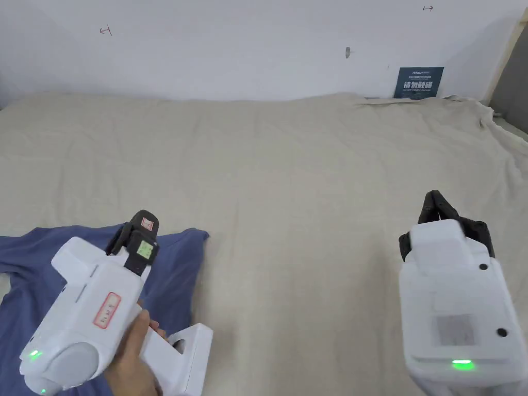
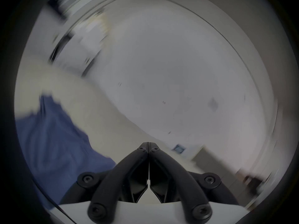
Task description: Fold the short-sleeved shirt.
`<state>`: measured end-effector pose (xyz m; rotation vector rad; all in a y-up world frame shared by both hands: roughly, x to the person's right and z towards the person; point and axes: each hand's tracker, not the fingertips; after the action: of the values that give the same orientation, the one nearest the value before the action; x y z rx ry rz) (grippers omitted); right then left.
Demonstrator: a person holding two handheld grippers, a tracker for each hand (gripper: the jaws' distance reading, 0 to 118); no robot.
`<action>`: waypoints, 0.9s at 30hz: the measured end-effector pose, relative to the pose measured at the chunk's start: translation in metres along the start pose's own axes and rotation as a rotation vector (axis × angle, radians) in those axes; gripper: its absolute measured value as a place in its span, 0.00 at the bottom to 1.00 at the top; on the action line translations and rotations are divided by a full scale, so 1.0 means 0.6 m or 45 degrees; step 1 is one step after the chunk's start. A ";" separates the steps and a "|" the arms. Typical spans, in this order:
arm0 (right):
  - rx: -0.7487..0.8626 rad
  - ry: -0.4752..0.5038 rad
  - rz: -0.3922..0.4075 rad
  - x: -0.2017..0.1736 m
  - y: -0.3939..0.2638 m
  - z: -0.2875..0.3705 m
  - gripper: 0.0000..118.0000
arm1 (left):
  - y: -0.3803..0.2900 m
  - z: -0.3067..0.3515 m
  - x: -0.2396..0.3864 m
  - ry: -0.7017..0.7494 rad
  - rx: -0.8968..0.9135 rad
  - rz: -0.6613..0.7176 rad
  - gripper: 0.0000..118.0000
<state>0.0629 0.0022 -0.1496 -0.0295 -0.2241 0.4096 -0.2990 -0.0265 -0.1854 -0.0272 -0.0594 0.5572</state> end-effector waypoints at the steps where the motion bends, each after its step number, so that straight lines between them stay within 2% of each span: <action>1: -0.044 0.036 -0.131 0.010 -0.002 -0.003 0.00 | -0.003 -0.001 0.016 0.011 0.008 -0.159 0.00; 3: -0.108 0.102 -0.354 0.026 -0.006 -0.008 0.00 | -0.013 -0.002 0.044 0.038 0.020 -0.456 0.00; 4: -0.124 0.123 -0.432 0.032 -0.012 -0.009 0.00 | -0.023 -0.005 0.055 0.062 0.031 -0.615 0.00; 6: -0.123 0.171 -0.540 0.037 -0.019 -0.008 0.00 | -0.042 -0.007 0.074 0.107 0.047 -0.849 0.00; 7: -0.129 0.168 -0.550 0.037 -0.021 -0.008 0.00 | -0.049 -0.007 0.079 0.105 0.052 -0.902 0.00; 9: -0.136 0.162 -0.537 0.035 -0.026 -0.008 0.00 | -0.056 -0.008 0.077 0.106 0.049 -0.925 0.00; 17: -0.132 0.164 -0.509 0.009 0.006 0.014 0.00 | -0.049 -0.009 0.065 0.118 0.031 -0.797 0.00; 27: -0.122 0.169 -0.495 0.024 -0.002 0.000 0.00 | -0.043 -0.007 0.053 0.130 0.026 -0.772 0.00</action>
<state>0.0761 0.0068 -0.1468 -0.1051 -0.1143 0.0088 -0.2582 -0.0313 -0.1870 -0.0161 0.0384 -0.0506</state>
